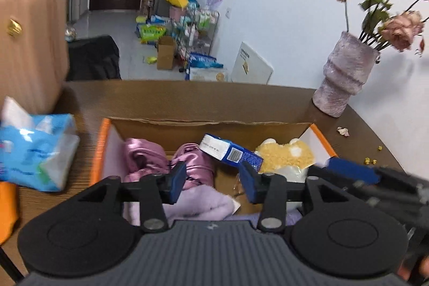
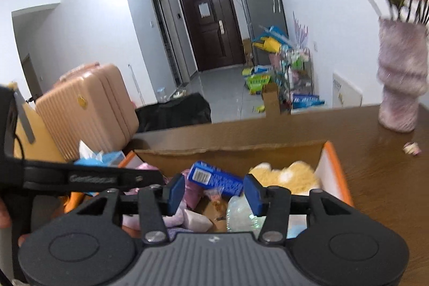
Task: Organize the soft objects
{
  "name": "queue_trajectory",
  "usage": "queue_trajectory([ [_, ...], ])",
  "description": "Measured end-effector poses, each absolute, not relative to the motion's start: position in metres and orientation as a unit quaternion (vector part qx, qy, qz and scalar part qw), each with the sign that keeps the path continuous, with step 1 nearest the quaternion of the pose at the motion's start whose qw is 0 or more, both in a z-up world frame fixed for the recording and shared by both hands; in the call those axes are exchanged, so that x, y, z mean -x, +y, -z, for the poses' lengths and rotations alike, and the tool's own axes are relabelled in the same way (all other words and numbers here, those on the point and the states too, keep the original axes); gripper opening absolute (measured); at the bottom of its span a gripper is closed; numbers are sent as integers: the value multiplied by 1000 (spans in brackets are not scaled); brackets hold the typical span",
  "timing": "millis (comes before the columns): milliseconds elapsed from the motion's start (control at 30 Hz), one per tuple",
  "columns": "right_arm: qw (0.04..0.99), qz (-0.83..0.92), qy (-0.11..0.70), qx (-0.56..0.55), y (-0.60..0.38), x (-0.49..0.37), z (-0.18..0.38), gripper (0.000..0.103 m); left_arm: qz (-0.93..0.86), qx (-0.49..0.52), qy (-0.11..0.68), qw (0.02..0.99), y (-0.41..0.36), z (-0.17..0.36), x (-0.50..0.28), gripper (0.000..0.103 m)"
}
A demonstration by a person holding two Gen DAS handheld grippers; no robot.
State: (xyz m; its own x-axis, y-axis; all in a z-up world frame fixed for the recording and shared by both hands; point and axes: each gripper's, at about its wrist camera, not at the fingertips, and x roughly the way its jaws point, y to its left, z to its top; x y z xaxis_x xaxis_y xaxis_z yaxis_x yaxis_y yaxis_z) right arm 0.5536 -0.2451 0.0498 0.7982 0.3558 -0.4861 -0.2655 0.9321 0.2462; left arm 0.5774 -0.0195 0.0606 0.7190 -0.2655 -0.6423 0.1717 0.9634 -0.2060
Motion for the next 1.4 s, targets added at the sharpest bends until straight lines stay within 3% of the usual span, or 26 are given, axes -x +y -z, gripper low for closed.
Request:
queue_trajectory([
  [133, 952, -161, 248, -79, -265, -510, -80, 54, 88, 41, 322, 942, -4, -81, -518, 58],
  [267, 959, -155, 228, -69, -283, -452, -101, 59, 59, 17, 262, 963, 8, -91, -440, 81],
  [567, 973, -137, 182, -46, -294, -327, -101, 69, 47, -4, 183, 982, 15, -93, -293, 89],
  [767, 979, -132, 152, -20, -291, -234, -81, 78, 32, -32, 139, 989, 7, -76, -195, 102],
  [1033, 970, -160, 181, 12, -275, -129, -47, 80, 7, -5, 135, 991, 15, -54, -94, 103],
  [1100, 972, -146, 183, -3, -273, -104, -43, 87, 0, 0, 141, 990, 17, -48, -72, 103],
  [1167, 974, -137, 179, -31, -271, -77, -37, 87, -4, -9, 134, 991, 16, -42, -53, 103],
  [1400, 978, -127, 157, -56, -262, -46, -20, 88, 18, -15, 128, 992, 4, -41, -39, 103],
])
